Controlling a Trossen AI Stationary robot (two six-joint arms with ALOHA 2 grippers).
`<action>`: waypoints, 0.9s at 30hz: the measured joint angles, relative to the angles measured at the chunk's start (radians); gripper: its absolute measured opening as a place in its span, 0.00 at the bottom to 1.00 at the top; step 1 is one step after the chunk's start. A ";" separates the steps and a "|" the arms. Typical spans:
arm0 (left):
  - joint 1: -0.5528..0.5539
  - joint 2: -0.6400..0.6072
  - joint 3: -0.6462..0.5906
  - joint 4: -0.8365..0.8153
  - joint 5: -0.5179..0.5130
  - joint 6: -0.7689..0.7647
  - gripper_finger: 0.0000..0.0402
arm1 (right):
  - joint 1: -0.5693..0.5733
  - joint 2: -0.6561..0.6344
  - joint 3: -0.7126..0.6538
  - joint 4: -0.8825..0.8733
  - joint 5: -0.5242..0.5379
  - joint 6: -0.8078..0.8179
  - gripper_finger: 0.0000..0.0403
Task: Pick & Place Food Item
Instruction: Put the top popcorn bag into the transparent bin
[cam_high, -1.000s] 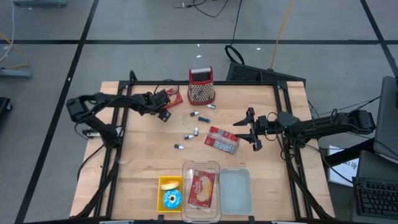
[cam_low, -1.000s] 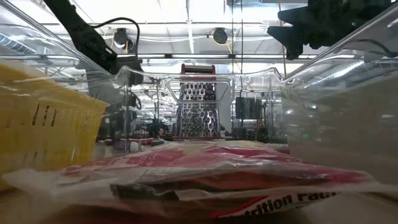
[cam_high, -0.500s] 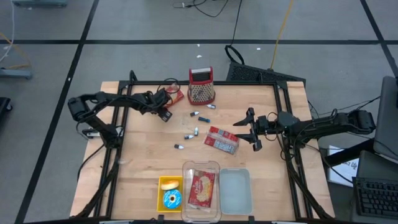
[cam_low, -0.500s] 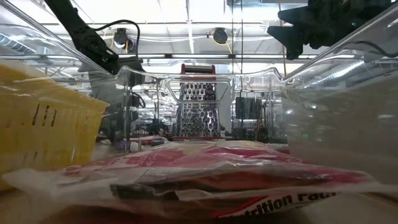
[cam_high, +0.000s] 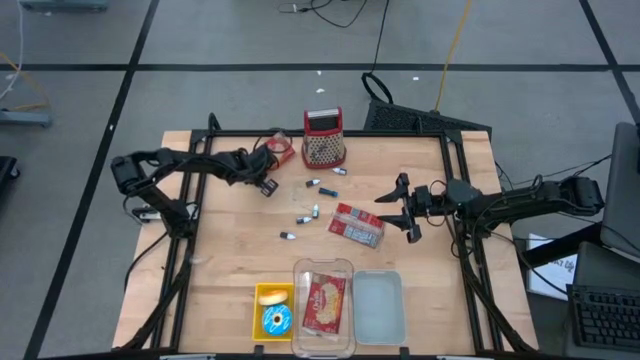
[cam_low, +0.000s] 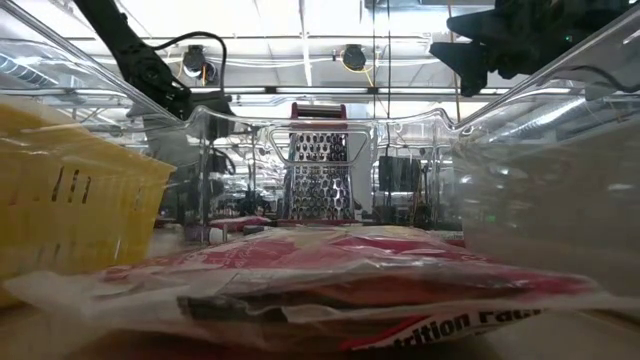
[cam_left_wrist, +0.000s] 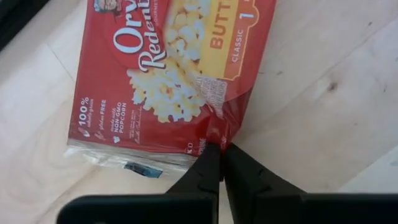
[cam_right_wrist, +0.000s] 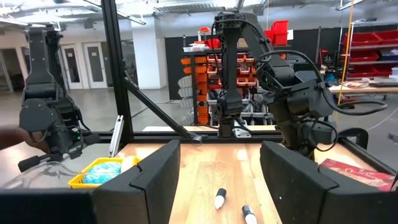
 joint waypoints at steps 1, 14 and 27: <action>-0.010 -0.002 0.000 -0.002 -0.005 0.002 0.02 | 0.000 0.000 0.000 0.000 0.000 0.012 0.53; -0.275 -0.295 -0.004 -0.132 -0.045 -0.150 0.00 | 0.000 0.000 0.000 0.000 0.000 0.036 0.53; -0.652 -0.561 -0.002 0.026 -0.112 -0.277 0.00 | 0.046 0.021 0.000 0.001 0.000 0.023 0.53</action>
